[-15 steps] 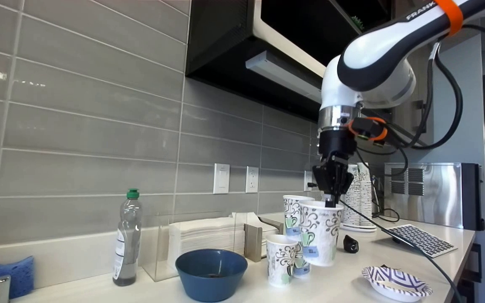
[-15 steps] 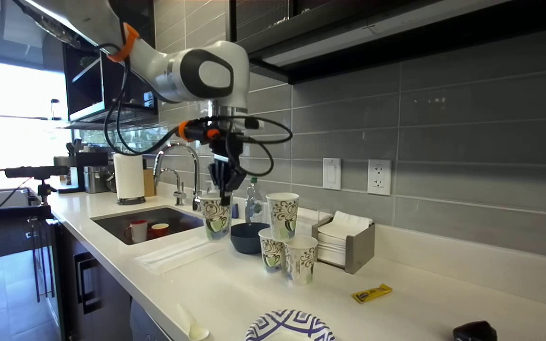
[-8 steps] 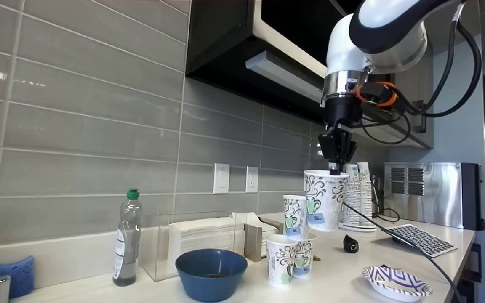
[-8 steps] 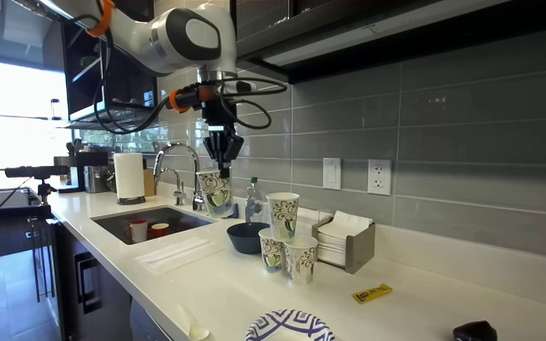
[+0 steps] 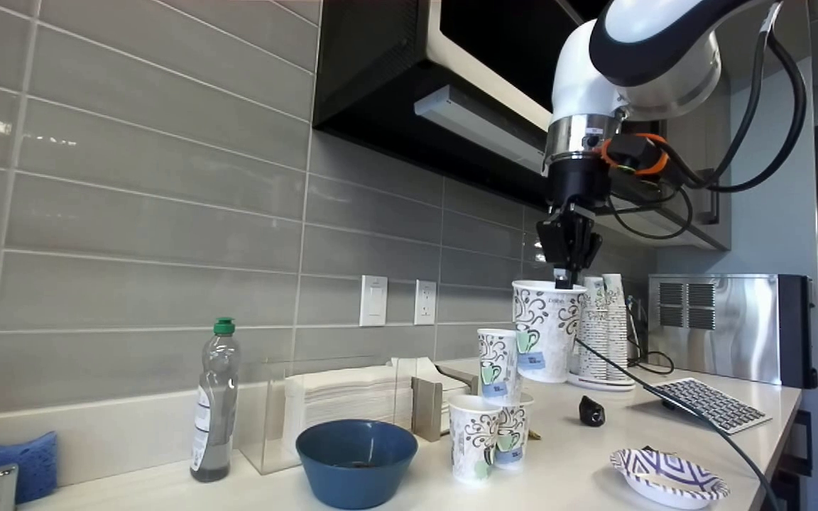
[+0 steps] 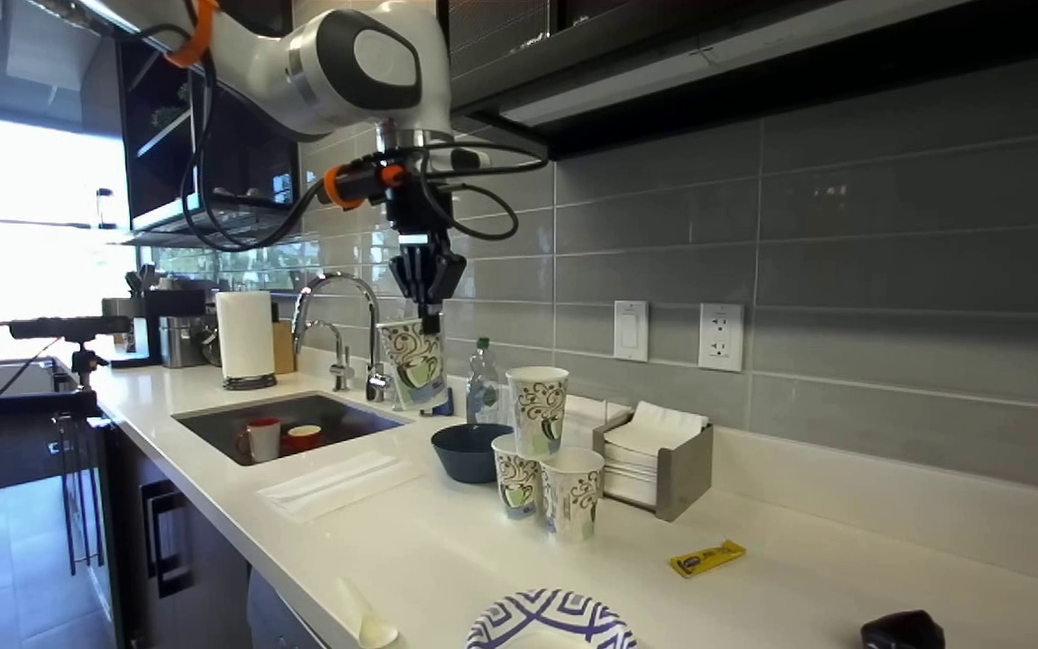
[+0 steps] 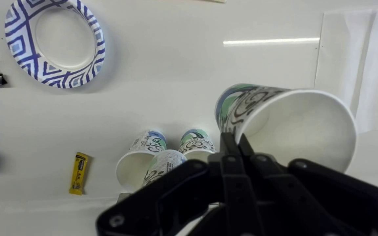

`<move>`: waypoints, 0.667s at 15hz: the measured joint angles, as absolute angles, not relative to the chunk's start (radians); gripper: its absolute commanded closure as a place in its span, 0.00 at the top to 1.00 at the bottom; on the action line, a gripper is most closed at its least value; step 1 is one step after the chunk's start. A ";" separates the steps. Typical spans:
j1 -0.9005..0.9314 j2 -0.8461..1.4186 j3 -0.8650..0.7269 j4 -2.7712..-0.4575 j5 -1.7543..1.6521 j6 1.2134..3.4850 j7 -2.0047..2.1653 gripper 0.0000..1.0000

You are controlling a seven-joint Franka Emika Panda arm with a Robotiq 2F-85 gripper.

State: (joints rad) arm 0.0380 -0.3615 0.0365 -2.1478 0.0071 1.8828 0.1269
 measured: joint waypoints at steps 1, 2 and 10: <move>0.034 -0.363 0.036 -2.138 0.007 1.878 0.127 0.01; 0.028 -0.363 0.034 -2.127 0.007 1.871 0.127 0.01; -0.024 -0.359 -0.002 -2.037 0.011 1.836 0.158 0.01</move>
